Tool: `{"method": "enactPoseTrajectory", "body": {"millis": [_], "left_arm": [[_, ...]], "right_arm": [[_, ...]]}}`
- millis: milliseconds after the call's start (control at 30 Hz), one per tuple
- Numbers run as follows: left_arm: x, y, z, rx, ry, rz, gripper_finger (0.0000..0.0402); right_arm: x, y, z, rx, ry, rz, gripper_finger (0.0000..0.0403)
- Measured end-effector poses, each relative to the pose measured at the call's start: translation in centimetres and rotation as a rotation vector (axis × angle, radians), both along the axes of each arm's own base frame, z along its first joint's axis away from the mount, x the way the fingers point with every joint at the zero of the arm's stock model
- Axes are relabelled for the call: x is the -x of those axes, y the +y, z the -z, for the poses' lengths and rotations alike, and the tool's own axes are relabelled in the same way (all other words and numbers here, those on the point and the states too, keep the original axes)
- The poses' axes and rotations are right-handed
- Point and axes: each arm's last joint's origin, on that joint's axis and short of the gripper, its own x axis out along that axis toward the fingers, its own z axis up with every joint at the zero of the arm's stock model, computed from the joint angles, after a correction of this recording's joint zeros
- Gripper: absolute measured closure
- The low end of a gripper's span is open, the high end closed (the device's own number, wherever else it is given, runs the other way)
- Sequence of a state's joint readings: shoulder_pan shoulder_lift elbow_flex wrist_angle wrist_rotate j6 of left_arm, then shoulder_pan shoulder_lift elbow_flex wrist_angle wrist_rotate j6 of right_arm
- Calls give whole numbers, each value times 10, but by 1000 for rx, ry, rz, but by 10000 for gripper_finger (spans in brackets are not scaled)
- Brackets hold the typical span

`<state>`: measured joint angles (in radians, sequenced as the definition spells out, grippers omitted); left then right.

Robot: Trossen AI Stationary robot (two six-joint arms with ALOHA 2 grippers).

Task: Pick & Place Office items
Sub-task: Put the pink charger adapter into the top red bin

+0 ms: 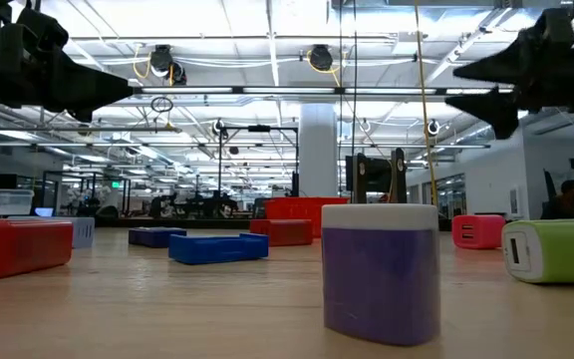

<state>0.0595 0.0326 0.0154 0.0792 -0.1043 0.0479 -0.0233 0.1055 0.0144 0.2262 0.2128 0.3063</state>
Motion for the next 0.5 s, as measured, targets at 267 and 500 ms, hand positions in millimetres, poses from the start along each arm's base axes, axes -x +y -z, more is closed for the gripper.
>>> {"method": "enactPoseTrajectory", "body": {"millis": [267, 500], "left_arm": [[0, 0, 0, 0, 0, 0, 286], [0, 0, 0, 0, 0, 0, 286]], "right_arm": [[-20, 5, 7, 151, 185, -15, 121], [-57, 13, -4, 231, 385, -95, 81]]}}
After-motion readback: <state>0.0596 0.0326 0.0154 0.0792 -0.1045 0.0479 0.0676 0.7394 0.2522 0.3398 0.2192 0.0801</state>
